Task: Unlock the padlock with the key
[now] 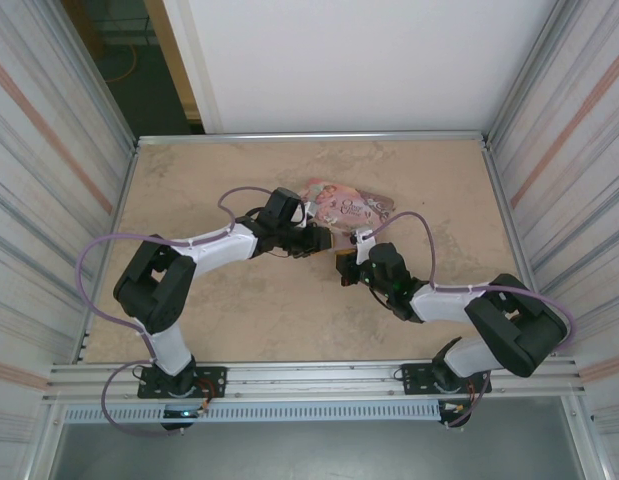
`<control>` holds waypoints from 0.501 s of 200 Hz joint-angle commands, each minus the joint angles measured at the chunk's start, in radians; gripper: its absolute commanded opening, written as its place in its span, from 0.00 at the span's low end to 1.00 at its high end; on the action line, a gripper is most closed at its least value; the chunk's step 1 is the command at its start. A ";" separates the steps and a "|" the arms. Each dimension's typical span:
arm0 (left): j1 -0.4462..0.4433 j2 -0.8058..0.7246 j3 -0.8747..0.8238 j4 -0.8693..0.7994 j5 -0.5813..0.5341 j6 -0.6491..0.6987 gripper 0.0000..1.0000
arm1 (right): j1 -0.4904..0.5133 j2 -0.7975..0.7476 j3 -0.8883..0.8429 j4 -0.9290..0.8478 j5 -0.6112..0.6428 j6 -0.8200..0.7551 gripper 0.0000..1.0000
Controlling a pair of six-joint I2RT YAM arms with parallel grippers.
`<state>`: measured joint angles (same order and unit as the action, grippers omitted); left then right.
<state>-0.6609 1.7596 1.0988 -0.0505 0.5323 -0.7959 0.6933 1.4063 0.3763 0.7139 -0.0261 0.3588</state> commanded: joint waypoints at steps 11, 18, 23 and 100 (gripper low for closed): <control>-0.027 -0.051 -0.014 -0.004 0.105 -0.013 0.16 | -0.004 0.006 0.071 0.136 0.078 -0.092 0.00; -0.026 -0.051 -0.014 -0.005 0.105 -0.013 0.16 | -0.006 0.008 0.072 0.137 0.086 -0.093 0.00; -0.027 -0.051 -0.013 -0.005 0.106 -0.013 0.16 | -0.008 0.011 0.073 0.137 0.088 -0.092 0.00; -0.027 -0.047 -0.010 -0.002 0.106 -0.022 0.16 | -0.013 0.038 0.095 0.186 0.017 -0.030 0.00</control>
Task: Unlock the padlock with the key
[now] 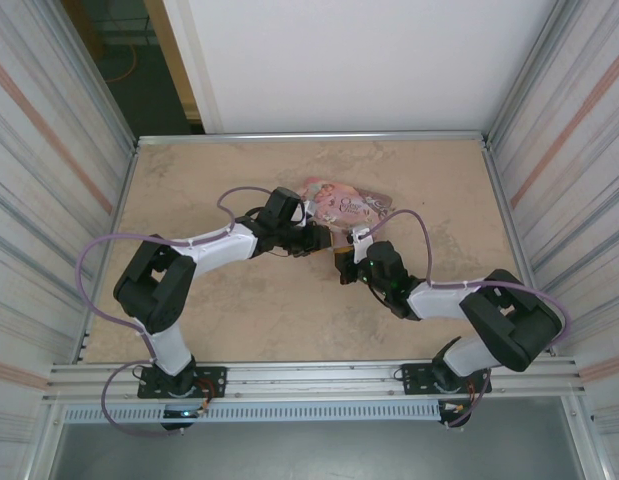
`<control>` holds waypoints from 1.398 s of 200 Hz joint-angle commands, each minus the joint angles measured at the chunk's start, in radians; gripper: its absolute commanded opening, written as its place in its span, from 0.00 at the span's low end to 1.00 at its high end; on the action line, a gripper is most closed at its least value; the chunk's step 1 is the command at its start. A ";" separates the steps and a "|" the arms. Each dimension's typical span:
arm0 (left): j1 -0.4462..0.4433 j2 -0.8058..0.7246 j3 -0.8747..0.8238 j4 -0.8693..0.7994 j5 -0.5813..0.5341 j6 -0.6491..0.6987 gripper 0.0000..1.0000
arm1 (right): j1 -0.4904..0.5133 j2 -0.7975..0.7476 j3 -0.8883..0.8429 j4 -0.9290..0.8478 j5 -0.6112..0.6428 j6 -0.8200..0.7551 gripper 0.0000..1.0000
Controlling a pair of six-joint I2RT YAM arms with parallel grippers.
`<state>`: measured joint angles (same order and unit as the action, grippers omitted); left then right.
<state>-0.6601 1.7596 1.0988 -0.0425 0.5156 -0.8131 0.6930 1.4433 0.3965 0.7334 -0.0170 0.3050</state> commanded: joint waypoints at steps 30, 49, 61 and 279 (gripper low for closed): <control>-0.029 -0.044 -0.010 -0.006 0.128 -0.011 0.16 | -0.019 -0.006 0.085 0.191 -0.012 0.042 0.00; -0.030 -0.046 -0.010 -0.005 0.131 -0.015 0.16 | -0.030 -0.014 0.100 0.205 -0.024 0.056 0.00; -0.031 -0.046 -0.011 -0.006 0.132 -0.016 0.16 | -0.036 -0.017 0.109 0.220 -0.033 0.070 0.00; -0.013 0.082 -0.106 0.200 0.098 -0.100 0.22 | -0.051 0.248 0.032 0.306 -0.029 0.218 0.00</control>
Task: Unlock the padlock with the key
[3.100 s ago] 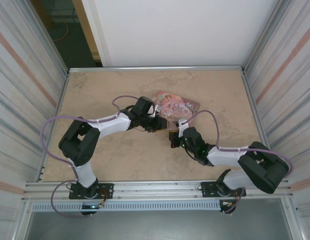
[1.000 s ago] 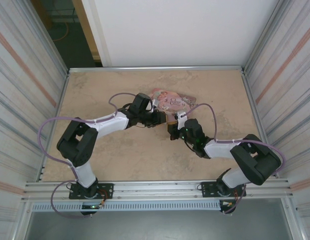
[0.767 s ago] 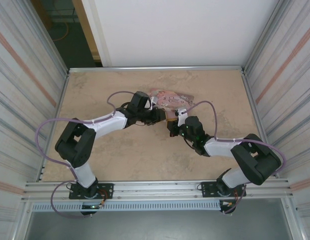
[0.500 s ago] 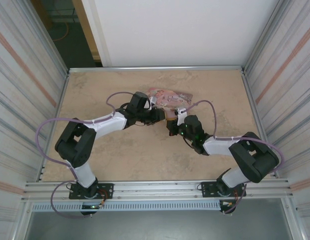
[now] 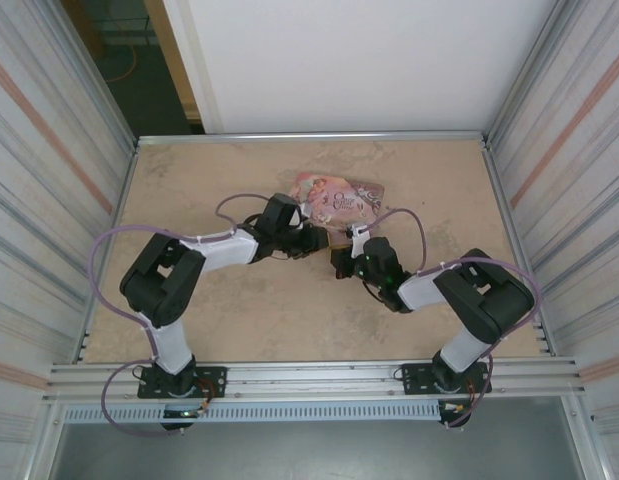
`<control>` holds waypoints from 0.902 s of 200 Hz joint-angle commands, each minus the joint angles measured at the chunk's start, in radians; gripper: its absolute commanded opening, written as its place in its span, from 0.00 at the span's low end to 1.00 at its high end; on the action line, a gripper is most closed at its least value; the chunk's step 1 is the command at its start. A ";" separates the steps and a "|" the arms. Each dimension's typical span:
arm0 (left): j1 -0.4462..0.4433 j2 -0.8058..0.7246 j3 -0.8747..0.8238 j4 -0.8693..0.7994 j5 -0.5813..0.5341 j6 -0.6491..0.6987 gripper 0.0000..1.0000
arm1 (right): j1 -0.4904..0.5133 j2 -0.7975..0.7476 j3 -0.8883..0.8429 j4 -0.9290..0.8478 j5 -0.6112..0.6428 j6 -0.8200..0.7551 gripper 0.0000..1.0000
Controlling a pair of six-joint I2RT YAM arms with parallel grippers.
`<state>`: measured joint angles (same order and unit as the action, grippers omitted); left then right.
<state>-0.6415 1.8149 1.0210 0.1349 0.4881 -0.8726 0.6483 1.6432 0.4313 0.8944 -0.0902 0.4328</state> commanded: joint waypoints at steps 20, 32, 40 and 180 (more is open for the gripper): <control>-0.029 0.051 -0.035 0.054 0.125 -0.055 0.24 | -0.006 0.100 -0.024 0.197 0.057 0.129 0.00; -0.029 0.060 -0.038 0.067 0.125 -0.062 0.27 | -0.006 0.127 -0.032 0.223 0.061 0.146 0.00; -0.029 0.063 -0.044 0.076 0.122 -0.067 0.29 | -0.006 0.141 -0.038 0.234 0.065 0.154 0.00; 0.029 -0.193 -0.293 0.266 -0.007 -0.054 0.47 | 0.012 0.097 -0.050 0.149 0.085 0.179 0.00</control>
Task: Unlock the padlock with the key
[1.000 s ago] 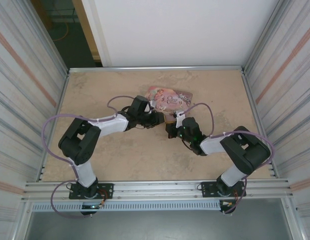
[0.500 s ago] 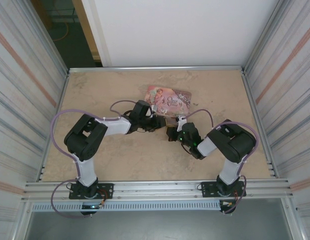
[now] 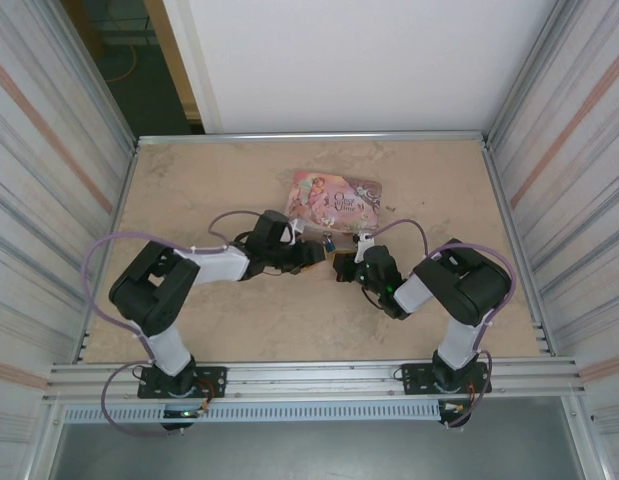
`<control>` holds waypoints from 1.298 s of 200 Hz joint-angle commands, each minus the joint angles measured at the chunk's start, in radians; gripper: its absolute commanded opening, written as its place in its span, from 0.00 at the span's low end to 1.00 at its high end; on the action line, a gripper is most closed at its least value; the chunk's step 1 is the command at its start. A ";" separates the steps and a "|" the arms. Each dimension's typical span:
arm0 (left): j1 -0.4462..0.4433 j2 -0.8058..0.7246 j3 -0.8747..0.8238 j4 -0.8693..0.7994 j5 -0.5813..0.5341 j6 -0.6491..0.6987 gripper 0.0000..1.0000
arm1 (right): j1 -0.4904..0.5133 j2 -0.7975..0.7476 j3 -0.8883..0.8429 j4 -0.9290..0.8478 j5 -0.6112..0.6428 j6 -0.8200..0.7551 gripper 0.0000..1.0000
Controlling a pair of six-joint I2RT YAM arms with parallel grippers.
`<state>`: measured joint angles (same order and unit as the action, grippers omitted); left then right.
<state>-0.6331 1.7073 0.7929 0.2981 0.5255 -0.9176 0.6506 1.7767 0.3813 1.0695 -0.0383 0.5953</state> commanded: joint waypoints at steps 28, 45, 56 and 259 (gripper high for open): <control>0.027 -0.169 -0.145 0.177 -0.090 -0.013 0.47 | 0.015 -0.070 0.006 -0.068 0.026 0.033 0.00; 0.027 -0.225 -0.196 0.219 -0.130 -0.023 0.47 | 0.020 -0.103 0.015 -0.112 0.024 0.034 0.00; 0.027 -0.258 -0.224 0.239 -0.155 -0.032 0.48 | 0.027 -0.122 0.017 -0.139 0.030 0.035 0.00; -0.002 0.144 -0.293 0.947 -0.096 -0.460 0.47 | 0.007 -0.221 0.094 -0.386 -0.136 0.369 0.00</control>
<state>-0.6292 1.8122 0.4686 1.1202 0.4110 -1.3151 0.6647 1.5745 0.4492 0.6964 -0.1387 0.9173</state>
